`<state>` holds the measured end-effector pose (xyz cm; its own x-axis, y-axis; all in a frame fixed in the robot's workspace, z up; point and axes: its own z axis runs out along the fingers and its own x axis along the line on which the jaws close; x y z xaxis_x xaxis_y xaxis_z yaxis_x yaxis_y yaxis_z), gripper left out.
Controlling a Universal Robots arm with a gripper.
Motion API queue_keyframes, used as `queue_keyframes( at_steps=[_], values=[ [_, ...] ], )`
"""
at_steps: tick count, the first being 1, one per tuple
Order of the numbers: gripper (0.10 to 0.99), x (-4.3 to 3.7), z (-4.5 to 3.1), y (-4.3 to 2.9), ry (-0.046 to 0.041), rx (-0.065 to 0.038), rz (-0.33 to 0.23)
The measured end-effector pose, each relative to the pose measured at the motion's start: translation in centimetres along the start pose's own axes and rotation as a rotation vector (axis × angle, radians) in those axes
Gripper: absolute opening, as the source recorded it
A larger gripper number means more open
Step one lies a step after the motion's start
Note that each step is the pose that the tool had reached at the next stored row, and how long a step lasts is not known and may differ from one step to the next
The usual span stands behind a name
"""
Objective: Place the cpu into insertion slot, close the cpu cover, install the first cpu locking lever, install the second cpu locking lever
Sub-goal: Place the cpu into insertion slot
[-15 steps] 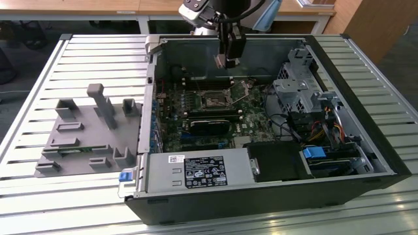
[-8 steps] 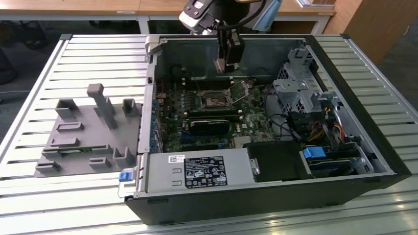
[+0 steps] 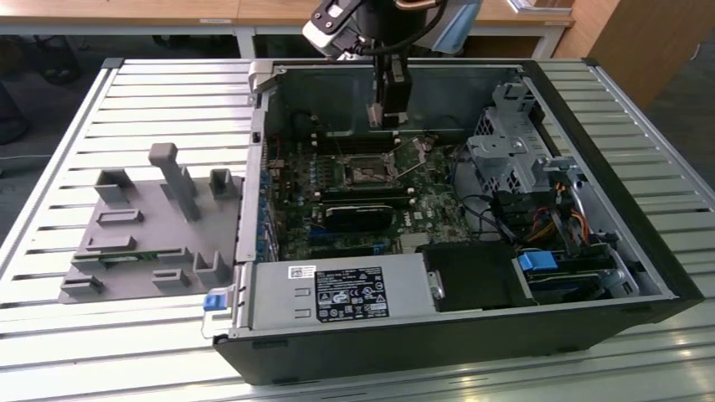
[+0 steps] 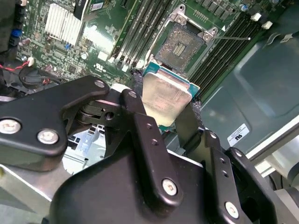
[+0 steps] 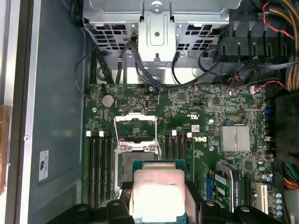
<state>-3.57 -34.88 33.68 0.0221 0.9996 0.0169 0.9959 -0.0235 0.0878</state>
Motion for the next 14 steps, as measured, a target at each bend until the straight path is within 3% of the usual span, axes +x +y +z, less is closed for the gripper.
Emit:
queue_keyframes(
  at_steps=[14],
  values=[
    [0.525,-0.01,0.41,-0.04,0.0000,0.006,0.000]
  ],
)
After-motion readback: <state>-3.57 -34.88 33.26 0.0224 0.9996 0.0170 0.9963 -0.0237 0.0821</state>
